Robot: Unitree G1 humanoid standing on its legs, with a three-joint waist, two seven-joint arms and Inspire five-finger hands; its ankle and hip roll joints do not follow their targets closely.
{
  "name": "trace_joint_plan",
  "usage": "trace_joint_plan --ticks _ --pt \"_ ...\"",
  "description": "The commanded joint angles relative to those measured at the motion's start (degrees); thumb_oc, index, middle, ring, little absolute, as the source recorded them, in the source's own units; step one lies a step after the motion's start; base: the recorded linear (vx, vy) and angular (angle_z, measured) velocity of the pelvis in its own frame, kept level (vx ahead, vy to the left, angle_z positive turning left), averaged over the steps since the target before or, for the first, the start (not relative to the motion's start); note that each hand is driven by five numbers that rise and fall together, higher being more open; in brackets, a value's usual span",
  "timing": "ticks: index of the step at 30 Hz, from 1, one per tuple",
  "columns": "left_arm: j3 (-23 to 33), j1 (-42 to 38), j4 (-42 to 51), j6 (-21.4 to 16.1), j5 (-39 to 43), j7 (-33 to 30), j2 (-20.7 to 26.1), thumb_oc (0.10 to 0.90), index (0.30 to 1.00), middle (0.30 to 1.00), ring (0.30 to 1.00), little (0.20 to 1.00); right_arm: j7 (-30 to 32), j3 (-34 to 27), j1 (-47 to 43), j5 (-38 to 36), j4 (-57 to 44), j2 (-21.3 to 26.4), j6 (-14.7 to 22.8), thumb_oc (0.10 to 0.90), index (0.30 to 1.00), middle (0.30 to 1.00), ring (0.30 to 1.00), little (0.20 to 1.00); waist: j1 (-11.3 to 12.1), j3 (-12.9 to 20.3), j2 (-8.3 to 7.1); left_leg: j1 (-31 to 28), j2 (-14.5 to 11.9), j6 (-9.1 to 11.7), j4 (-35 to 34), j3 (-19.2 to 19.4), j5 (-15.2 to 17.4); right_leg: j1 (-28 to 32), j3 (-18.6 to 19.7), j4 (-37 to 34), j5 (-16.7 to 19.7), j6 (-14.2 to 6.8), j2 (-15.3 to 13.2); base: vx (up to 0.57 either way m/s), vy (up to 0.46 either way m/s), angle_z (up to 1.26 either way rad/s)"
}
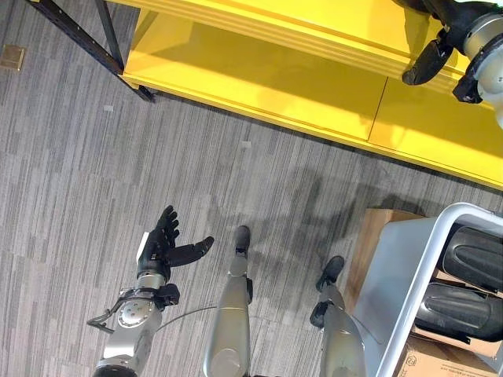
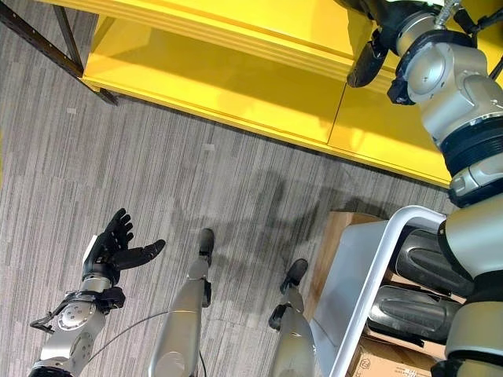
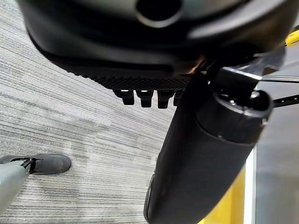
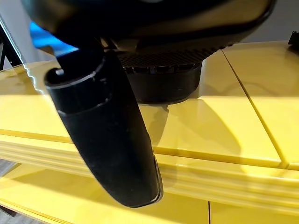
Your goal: Move parts from the plastic box to the shelf.
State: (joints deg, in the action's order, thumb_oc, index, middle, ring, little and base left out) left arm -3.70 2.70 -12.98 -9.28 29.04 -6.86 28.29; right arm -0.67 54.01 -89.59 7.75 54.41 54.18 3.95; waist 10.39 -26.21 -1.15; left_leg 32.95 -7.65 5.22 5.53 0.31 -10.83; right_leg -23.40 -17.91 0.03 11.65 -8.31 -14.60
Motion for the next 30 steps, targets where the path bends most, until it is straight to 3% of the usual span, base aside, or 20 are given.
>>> trace_joint_plan --ticks 1,14,30 --pt "-0.1 2.95 3.49 -5.46 1.11 -0.73 3.85 0.9 1.0 1.0 1.0 1.0 5.58 1.18 -6.09 -1.34 2.45 -1.49 -0.01 0.9 1.0 1.0 1.0 1.0 0.95 8.39 -2.35 -3.2 -1.42 3.03 -1.31 -3.3 5.39 2.05 1.69 5.01 -5.38 -2.96 -2.56 -0.05 -0.004 0.02" --pt "-0.66 1.59 3.11 -4.32 -0.22 0.84 4.64 0.9 1.0 1.0 1.0 1.0 3.61 -4.19 3.49 -0.96 -3.85 -4.07 0.17 0.9 1.0 1.0 1.0 1.0 0.65 10.24 -3.15 -6.02 -1.41 3.21 -1.3 -3.65 5.74 5.84 0.56 4.37 -5.16 -3.04 -2.84 -0.03 -0.003 0.07" --pt "-0.06 2.49 3.04 -2.24 -3.1 2.68 2.74 0.9 1.0 1.0 1.0 1.0 -0.56 -14.53 21.84 -2.25 -16.69 -6.12 1.73 0.9 1.0 1.0 1.0 1.0 -1.36 15.45 -4.45 -15.21 -2.53 2.91 -4.13 -2.39 6.64 13.92 -0.64 2.3 -5.76 -3.46 -3.14 0.02 0.002 0.0"
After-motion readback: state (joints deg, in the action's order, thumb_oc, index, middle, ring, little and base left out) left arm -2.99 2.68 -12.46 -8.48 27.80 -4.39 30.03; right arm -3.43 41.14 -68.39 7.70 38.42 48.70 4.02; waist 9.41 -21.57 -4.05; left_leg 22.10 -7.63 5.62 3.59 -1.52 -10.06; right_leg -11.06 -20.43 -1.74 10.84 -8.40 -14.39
